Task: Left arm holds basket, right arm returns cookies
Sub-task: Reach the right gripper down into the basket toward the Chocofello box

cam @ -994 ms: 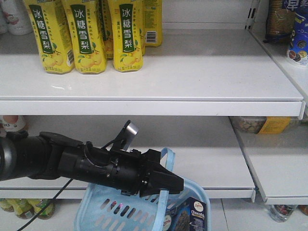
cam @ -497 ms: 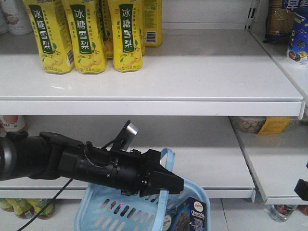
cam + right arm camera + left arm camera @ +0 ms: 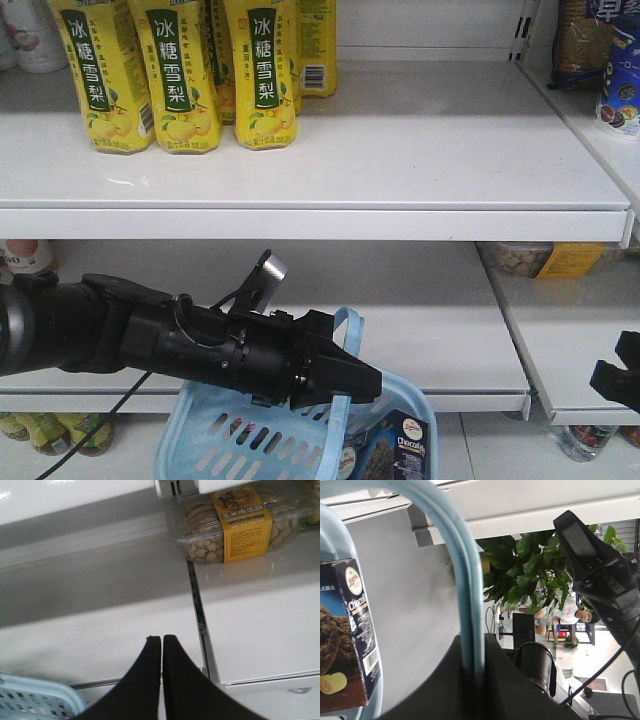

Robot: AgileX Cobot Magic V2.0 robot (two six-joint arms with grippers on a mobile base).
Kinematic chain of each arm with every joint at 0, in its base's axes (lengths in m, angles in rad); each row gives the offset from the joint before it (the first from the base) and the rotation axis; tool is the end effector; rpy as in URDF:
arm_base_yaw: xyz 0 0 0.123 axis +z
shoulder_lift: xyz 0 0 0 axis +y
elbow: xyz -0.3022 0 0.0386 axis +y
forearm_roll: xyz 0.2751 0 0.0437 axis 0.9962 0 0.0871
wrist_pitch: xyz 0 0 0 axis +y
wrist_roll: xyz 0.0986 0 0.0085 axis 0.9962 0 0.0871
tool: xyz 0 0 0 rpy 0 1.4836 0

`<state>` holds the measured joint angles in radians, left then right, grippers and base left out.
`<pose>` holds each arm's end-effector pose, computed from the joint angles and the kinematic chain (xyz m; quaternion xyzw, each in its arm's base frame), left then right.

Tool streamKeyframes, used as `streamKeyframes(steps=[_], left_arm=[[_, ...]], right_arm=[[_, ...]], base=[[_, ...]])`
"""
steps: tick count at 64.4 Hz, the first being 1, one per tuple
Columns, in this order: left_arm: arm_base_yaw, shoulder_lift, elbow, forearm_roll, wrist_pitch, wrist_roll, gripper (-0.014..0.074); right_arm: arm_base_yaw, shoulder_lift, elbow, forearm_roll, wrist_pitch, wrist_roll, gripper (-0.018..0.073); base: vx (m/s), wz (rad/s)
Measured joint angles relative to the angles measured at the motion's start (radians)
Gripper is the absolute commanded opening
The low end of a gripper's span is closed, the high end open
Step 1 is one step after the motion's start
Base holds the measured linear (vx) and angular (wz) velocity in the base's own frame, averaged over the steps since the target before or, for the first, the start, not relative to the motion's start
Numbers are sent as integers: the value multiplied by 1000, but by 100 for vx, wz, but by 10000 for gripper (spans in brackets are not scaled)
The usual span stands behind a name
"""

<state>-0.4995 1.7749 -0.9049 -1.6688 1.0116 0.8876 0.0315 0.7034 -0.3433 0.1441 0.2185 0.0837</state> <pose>0.2697 -0.2423 0.1979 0.0724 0.8077 -0.5838 0.0384 0.1544 0.0080 0.2453 0.0746 0.8540 0.0789 0.5088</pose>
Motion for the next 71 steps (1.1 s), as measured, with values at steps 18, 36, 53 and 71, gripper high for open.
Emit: streamKeyframes(steps=[18, 36, 53, 71], left_arm=[[0, 0, 0, 0, 0, 0, -6], [0, 0, 0, 0, 0, 0, -6], [0, 0, 0, 0, 0, 0, -6], [0, 0, 0, 0, 0, 0, -6]], right_arm=[[78, 48, -1, 130, 77, -3, 249], [221, 192, -2, 177, 110, -7, 468], [353, 347, -7, 370, 134, -16, 474], [450, 512, -92, 526, 172, -130, 474]], base=[[0, 0], [0, 0], [0, 0], [0, 0]])
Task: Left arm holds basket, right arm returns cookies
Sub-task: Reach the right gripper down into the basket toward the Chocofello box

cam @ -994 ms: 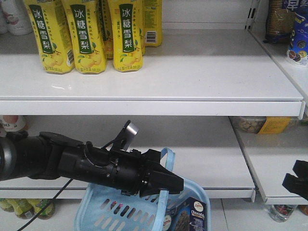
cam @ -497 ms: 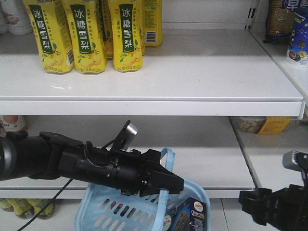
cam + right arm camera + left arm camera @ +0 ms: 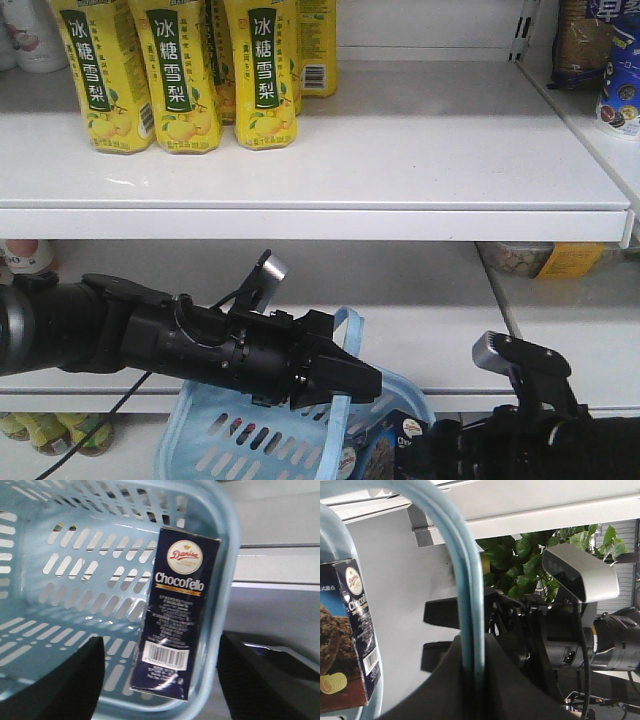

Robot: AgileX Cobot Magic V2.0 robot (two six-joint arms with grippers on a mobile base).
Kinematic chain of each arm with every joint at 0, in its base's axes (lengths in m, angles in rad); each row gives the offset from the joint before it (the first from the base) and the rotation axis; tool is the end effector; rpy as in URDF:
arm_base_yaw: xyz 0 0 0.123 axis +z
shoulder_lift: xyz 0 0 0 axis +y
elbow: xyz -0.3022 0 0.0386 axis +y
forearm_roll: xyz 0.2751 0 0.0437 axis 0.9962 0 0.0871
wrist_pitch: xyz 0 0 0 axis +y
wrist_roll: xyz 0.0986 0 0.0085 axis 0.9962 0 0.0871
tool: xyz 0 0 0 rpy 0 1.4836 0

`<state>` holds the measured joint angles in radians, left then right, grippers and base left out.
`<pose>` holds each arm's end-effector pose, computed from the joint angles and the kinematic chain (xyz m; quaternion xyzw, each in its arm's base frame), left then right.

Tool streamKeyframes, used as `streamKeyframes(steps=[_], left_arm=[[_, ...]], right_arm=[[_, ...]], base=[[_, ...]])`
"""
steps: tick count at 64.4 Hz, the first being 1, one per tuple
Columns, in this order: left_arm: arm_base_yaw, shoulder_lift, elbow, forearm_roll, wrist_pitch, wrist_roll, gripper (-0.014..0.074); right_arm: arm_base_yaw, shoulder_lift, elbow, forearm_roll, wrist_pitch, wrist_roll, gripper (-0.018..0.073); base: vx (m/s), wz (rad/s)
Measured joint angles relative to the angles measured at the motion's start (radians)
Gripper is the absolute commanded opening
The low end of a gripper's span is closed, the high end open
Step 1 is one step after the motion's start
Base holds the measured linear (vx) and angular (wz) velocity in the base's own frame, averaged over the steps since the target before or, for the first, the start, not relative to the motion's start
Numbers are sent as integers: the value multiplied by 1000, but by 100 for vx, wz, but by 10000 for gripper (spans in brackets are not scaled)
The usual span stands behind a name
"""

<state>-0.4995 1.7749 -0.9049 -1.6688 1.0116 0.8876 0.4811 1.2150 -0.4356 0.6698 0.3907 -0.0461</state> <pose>0.2697 -0.2423 0.1979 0.0724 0.8077 -0.5838 0.0384 0.1743 0.1174 0.1763 0.0167 0.9538 0.2395 0.1807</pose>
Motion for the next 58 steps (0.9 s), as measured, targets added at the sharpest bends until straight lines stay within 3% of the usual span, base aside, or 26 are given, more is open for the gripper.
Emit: streamKeyframes(steps=[24, 58], left_arm=[[0, 0, 0, 0, 0, 0, -6], [0, 0, 0, 0, 0, 0, -6]], right_arm=[[2, 182, -55, 230, 0, -208, 474], [2, 338, -61, 462, -39, -439, 474]], base=[[0, 0], [0, 0]])
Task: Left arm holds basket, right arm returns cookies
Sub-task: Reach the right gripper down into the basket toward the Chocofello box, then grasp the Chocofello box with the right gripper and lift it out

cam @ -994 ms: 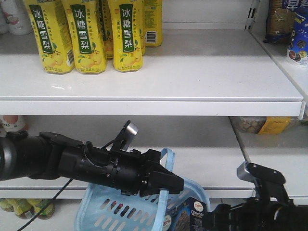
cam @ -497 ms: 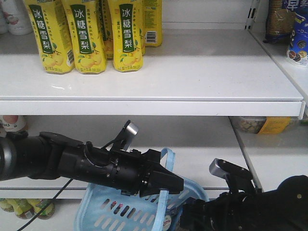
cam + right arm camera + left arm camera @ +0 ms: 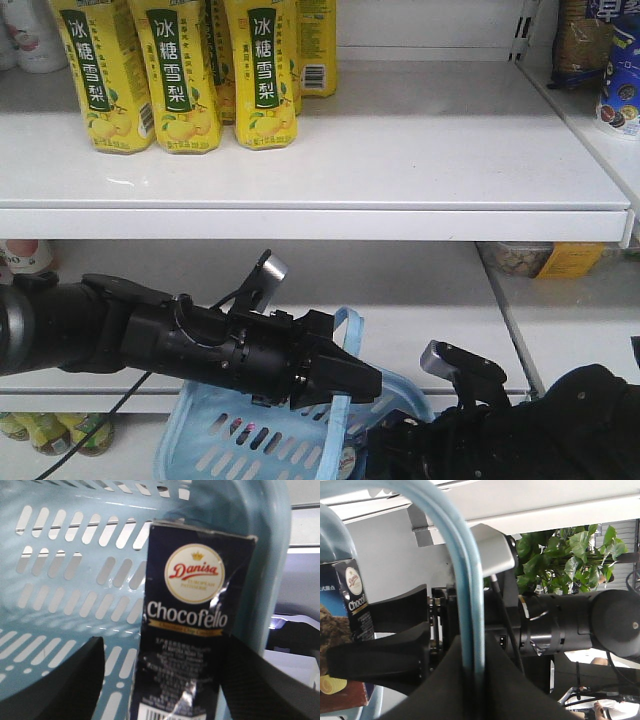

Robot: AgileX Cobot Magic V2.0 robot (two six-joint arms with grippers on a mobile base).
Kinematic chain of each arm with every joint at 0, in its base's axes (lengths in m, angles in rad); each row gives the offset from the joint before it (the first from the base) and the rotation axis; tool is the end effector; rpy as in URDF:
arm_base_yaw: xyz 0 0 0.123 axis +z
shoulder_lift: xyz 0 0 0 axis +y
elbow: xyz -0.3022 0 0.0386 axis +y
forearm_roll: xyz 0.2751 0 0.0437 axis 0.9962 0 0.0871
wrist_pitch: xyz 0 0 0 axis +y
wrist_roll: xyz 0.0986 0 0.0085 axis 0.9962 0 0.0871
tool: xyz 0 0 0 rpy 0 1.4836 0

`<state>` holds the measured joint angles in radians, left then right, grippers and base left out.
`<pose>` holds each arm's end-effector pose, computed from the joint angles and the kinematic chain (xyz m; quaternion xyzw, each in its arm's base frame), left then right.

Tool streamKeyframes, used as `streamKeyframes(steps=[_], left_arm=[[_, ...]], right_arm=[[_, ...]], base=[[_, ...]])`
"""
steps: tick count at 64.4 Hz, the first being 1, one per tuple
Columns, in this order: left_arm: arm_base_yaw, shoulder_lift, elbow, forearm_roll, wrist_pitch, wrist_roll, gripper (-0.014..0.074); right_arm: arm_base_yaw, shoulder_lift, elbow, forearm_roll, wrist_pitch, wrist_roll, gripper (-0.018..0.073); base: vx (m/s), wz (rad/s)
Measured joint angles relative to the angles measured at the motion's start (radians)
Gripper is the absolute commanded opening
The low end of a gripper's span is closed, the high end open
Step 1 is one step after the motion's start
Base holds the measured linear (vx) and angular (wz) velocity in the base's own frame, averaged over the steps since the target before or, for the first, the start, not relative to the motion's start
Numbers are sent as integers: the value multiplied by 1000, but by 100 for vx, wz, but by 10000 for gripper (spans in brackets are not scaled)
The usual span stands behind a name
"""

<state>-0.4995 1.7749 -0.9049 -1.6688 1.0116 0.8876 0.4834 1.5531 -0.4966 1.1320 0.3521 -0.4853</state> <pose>0.2697 -0.2423 0.1979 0.0724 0.8077 -0.5838 0.0384 0.2044 0.1423 0.1230 0.0317 0.9630 0.2460 0.1052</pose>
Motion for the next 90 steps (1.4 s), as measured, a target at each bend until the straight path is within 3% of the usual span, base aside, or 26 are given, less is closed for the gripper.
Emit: streamKeyframes(steps=[22, 42, 50, 72, 82, 90], left_arm=[[-2, 0, 0, 2, -2, 0, -6], [-3, 0, 0, 3, -3, 0, -6], [-3, 0, 0, 3, -3, 0, -6], [-3, 0, 0, 0, -3, 0, -6], [-3, 0, 0, 0, -3, 0, -6], [-3, 0, 0, 0, -3, 0, -6]], right_arm=[[0, 98, -6, 218, 8, -224, 422], [0, 131, -8, 274, -8, -298, 231], [0, 131, -8, 277, -11, -299, 192], [0, -22, -1, 253, -60, -283, 197], [0, -132, -1, 173, -69, -213, 197], [0, -209, 0, 40, -67, -116, 199]], base=[[0, 0], [0, 0], [0, 0], [0, 0], [0, 0], [0, 0]])
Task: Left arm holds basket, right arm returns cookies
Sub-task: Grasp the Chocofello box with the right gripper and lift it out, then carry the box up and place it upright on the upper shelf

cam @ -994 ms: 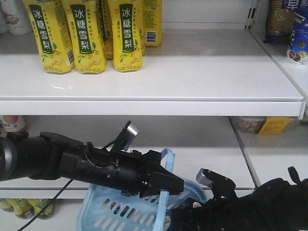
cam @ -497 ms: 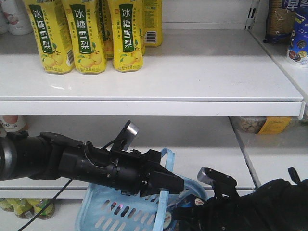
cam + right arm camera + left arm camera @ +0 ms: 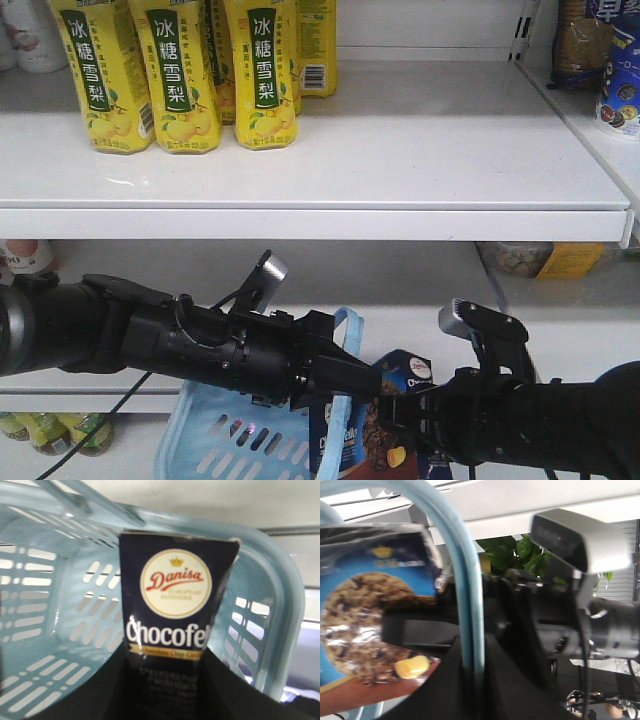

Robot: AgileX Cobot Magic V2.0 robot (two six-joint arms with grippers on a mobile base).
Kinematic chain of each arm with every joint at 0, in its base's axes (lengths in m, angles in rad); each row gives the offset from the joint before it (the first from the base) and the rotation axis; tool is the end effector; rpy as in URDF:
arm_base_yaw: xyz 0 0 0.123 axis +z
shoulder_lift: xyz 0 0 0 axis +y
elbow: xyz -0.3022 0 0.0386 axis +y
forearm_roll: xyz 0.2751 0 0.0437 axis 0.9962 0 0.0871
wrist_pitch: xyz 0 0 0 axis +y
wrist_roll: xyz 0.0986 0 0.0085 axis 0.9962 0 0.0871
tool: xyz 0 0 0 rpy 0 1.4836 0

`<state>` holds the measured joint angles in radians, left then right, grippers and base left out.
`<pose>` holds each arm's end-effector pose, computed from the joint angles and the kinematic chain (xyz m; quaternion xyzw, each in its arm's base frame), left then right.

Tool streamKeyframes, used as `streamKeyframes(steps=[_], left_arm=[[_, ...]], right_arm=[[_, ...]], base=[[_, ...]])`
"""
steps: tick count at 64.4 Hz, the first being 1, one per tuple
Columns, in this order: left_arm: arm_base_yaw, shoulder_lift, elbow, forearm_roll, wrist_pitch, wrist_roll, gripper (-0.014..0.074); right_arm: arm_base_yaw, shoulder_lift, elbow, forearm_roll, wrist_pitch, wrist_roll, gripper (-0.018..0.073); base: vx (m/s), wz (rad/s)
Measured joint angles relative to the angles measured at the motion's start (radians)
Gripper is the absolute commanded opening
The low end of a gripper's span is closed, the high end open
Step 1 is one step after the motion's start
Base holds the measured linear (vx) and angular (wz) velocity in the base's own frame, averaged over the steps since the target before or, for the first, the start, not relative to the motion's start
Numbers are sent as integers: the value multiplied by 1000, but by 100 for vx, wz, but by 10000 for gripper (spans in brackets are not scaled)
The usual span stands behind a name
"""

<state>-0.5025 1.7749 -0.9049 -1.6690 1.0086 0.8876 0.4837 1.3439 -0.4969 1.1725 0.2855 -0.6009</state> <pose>0.2692 -0.2431 0.1977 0.0730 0.8082 -0.5831 0.0384 0.2057 0.1372 0.1757 -0.0108 0.9327 0.2752 0.2329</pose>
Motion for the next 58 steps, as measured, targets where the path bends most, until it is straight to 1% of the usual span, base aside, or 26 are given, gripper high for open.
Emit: streamKeyframes(steps=[10, 14, 16, 18, 20, 22, 24, 25, 27, 30, 38, 43, 47, 51, 58], left_arm=[[0, 0, 0, 0, 0, 0, -6], [0, 0, 0, 0, 0, 0, -6], [0, 0, 0, 0, 0, 0, -6], [0, 0, 0, 0, 0, 0, -6], [0, 0, 0, 0, 0, 0, -6], [0, 0, 0, 0, 0, 0, -6], [0, 0, 0, 0, 0, 0, -6], [0, 0, 0, 0, 0, 0, -6], [0, 0, 0, 0, 0, -1, -6], [0, 0, 0, 0, 0, -1, -6], [0, 0, 0, 0, 0, -1, -6], [0, 0, 0, 0, 0, -1, -6], [0, 0, 0, 0, 0, -1, -6], [0, 0, 0, 0, 0, -1, -6], [0, 0, 0, 0, 0, -1, -6]], right_arm=[[0, -118, 3, -232, 22, 201, 201], [0, -169, 5, -362, 38, 296, 202], [0, -196, 5, -408, 47, 346, 204], [0, -222, 5, -487, 61, 398, 204], [0, -249, 5, -536, 79, 452, 205], [0, -277, 5, -617, 100, 507, 205], [0, -312, 5, -680, 130, 562, 206], [0, -320, 5, -695, 135, 589, 206], [0, -350, 6, -772, 162, 642, 207], [0, -406, 7, -859, 206, 729, 207], [0, -558, 7, -1076, 301, 904, 209], [0, -674, -9, -1172, 378, 999, 209], [0, -756, -35, -1217, 436, 1042, 209], [0, -831, -81, -1245, 483, 1061, 209], [0, -928, -183, -1261, 542, 1059, 209]], base=[[0, 0], [0, 0], [0, 0], [0, 0], [0, 0], [0, 0], [0, 0], [0, 0], [0, 0], [0, 0], [0, 0], [0, 0], [0, 0], [0, 0], [0, 0]])
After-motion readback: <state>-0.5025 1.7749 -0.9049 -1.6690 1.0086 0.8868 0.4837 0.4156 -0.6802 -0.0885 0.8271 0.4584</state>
